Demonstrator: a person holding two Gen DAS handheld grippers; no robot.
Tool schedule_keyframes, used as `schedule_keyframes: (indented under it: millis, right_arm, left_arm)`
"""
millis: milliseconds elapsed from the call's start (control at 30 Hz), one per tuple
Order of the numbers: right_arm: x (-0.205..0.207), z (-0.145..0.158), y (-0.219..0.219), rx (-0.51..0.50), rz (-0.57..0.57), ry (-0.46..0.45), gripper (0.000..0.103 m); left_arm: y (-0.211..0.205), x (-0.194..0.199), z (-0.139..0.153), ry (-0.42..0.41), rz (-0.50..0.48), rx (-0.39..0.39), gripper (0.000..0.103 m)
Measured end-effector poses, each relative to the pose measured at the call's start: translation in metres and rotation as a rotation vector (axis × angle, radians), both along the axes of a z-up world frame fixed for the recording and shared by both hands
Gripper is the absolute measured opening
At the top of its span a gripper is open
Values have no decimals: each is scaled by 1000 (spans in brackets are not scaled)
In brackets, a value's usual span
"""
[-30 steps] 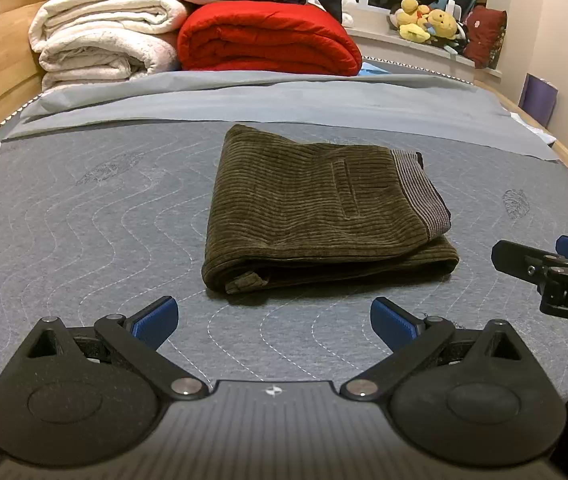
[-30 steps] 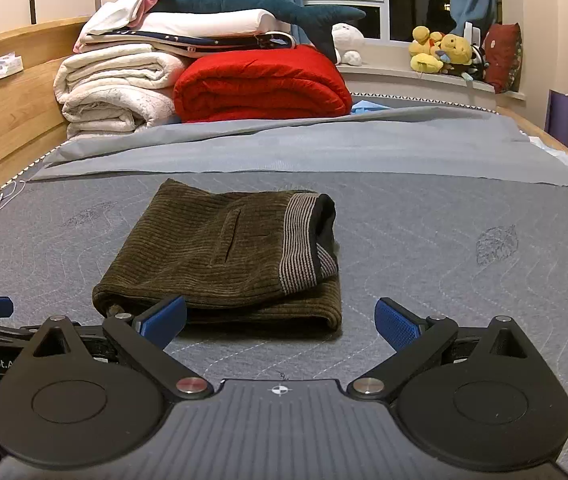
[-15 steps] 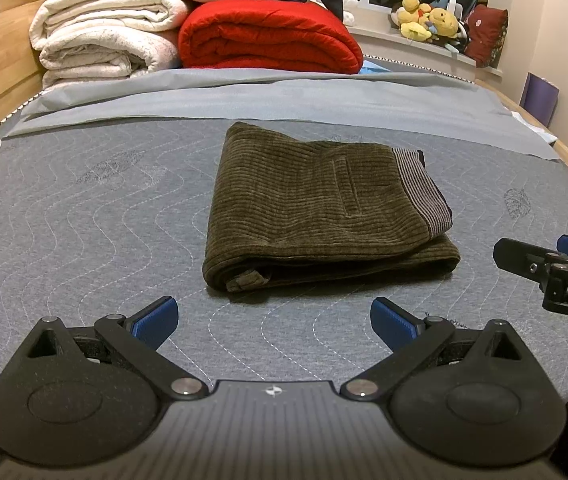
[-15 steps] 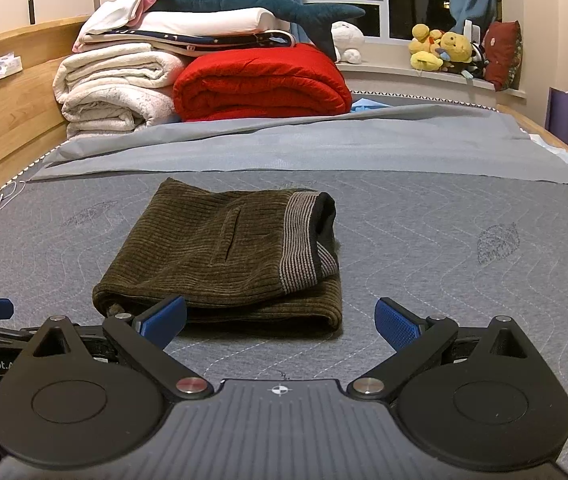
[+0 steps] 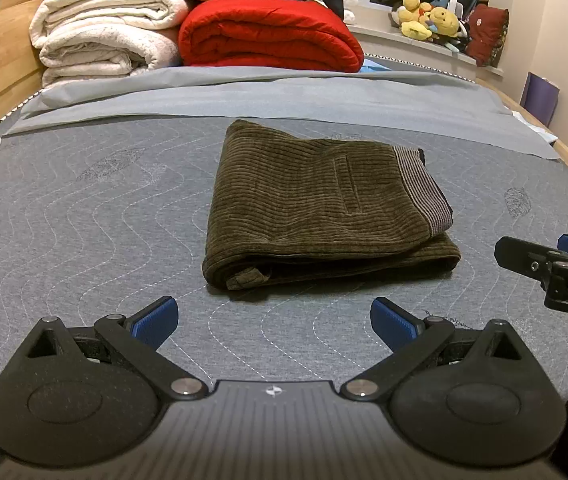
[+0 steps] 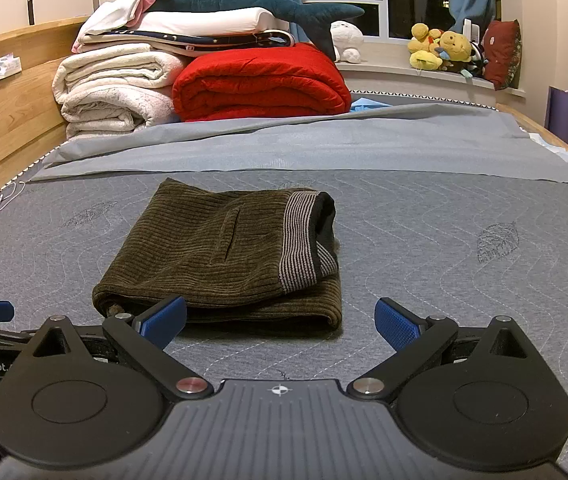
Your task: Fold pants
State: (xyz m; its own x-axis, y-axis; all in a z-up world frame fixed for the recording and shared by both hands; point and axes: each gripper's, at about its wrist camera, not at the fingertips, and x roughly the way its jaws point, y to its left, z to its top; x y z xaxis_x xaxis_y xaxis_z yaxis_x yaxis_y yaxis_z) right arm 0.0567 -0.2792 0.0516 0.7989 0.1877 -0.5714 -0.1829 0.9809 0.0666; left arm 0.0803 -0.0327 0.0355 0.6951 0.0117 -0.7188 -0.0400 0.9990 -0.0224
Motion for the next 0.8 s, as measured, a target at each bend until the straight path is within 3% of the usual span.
schedule_keyframes:
  millis: [800]
  right_arm:
    - [1, -1, 2, -4, -1, 4, 100]
  left_arm:
    - [3, -1, 0, 3, 0, -8, 102]
